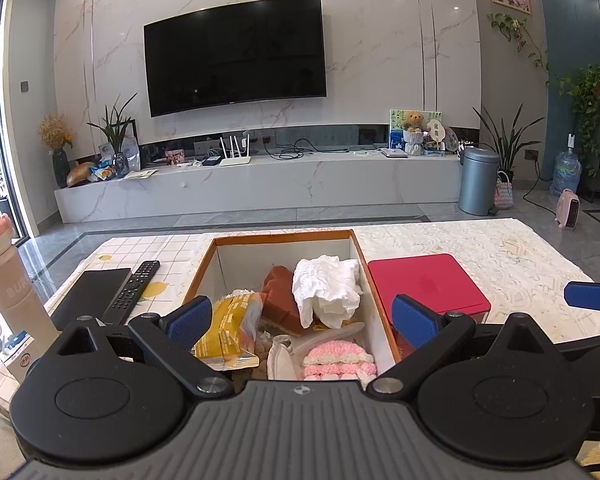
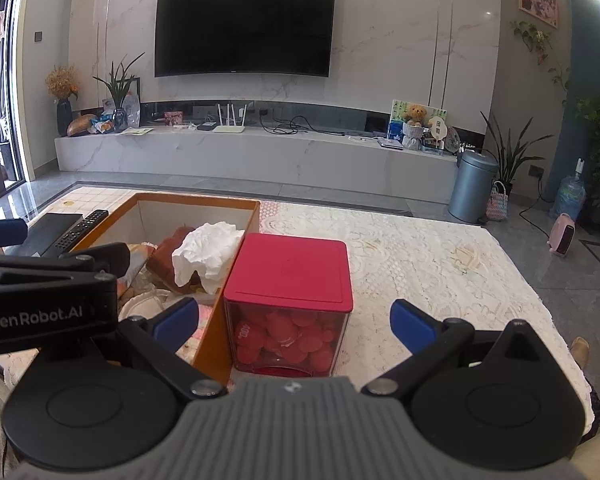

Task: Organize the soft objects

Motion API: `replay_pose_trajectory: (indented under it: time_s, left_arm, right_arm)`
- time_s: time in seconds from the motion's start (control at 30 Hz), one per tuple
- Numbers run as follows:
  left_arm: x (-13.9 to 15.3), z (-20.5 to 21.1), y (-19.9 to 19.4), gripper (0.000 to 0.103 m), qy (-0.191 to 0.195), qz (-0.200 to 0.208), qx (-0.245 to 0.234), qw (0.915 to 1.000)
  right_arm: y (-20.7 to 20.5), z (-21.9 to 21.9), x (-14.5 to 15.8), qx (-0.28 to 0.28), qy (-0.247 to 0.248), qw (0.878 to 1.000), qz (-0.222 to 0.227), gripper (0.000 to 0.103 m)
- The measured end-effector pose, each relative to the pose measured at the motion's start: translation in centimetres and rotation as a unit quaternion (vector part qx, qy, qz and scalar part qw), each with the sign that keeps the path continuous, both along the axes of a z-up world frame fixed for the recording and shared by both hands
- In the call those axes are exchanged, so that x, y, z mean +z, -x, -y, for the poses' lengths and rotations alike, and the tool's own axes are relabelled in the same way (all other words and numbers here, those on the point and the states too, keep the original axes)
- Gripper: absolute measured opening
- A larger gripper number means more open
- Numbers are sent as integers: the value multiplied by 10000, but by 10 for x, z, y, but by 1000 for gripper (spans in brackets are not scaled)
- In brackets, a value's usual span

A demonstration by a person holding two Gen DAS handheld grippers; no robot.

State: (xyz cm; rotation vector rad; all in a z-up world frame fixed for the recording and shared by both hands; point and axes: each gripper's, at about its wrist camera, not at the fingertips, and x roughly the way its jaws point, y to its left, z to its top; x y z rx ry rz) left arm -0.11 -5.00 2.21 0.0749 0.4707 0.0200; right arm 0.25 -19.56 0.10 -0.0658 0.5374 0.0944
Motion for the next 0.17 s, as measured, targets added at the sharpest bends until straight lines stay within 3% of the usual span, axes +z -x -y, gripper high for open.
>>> replay_pose_trajectory:
  time_s: [0.17]
  left_arm:
    - [-3, 2, -3, 103, 16, -64, 41, 10000]
  right_arm:
    - [-2, 1, -3, 23, -28, 10000, -47, 100]
